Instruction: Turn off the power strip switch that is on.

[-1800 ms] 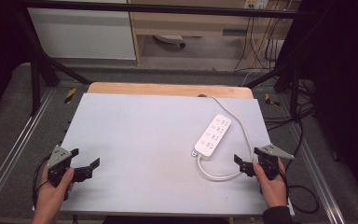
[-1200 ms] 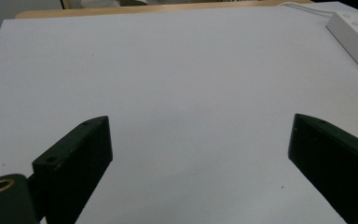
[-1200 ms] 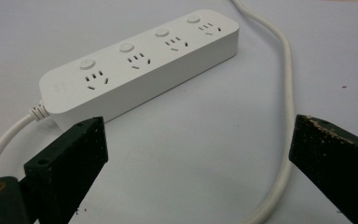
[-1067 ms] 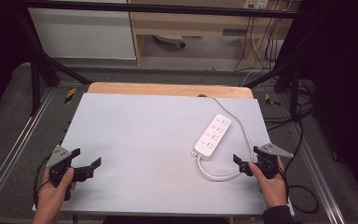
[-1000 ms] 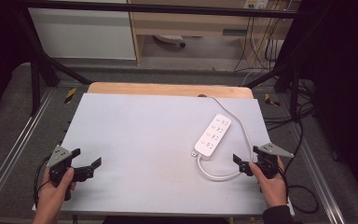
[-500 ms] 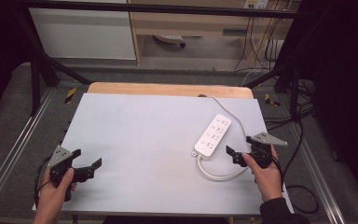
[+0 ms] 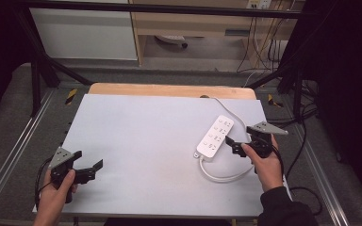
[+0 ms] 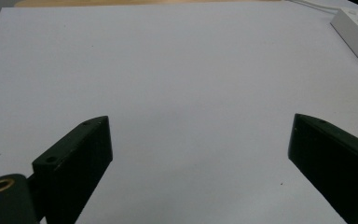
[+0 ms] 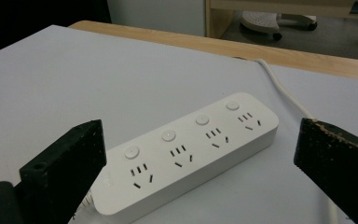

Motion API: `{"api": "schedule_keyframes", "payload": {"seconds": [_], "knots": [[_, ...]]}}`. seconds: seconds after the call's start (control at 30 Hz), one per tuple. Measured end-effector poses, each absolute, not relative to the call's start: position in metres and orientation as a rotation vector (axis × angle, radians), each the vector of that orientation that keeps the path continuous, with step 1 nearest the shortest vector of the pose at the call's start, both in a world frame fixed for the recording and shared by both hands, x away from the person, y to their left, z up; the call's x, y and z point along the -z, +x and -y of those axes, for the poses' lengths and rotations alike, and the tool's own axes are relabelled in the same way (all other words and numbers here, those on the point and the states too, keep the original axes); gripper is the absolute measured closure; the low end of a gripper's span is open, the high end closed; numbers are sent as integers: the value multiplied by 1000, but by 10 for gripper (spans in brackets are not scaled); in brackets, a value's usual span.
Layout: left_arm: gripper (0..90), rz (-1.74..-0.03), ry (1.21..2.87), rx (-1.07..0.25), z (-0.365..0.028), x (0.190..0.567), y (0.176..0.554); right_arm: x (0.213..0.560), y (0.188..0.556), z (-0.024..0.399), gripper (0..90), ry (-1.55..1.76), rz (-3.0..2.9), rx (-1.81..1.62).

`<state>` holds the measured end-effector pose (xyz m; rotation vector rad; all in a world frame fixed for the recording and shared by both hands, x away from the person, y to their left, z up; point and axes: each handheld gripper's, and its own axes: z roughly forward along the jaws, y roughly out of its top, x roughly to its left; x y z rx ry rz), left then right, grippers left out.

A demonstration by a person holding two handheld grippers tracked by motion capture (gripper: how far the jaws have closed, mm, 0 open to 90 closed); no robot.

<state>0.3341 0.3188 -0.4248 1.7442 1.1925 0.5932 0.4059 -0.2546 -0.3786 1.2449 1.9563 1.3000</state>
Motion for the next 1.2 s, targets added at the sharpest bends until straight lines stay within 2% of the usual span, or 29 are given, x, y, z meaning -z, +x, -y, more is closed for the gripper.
{"api": "schedule_keyframes", "payload": {"seconds": [0.63,0.67,0.7,0.77,0.8,0.9,0.97,1.0,1.03,1.07,1.1,1.13,1.2], "knots": [[60,-1202,1743,-584,-319,425,334,369,427,247,76,1253,-1936,-1292],[60,-1206,1740,-584,-319,425,334,370,430,246,113,1254,-1937,-1297],[60,-1206,1740,-584,-320,425,335,370,430,246,113,1254,-1937,-1297],[60,-1208,1739,-585,-320,425,335,371,433,243,186,1254,-1932,-1298],[60,-1208,1739,-586,-320,425,335,371,433,243,186,1254,-1932,-1298],[60,-1207,1741,-589,-320,425,335,373,438,239,311,1236,-1927,-1315],[60,-1208,1741,-590,-319,425,335,374,439,237,339,1236,-1927,-1314],[60,-1208,1742,-592,-319,425,335,375,440,236,383,1232,-1927,-1323],[60,-1208,1743,-593,-319,425,335,378,442,234,463,1232,-1935,-1332],[60,-1205,1746,-595,-319,425,335,378,442,234,463,1232,-1935,-1332],[60,-1204,1748,-596,-319,425,335,380,444,232,566,1225,-1934,-1338],[60,-1206,1748,-596,-319,425,335,380,444,232,566,1225,-1934,-1338],[60,-1208,1751,-597,-319,425,335,381,446,231,642,1218,-1929,-1352]]}}
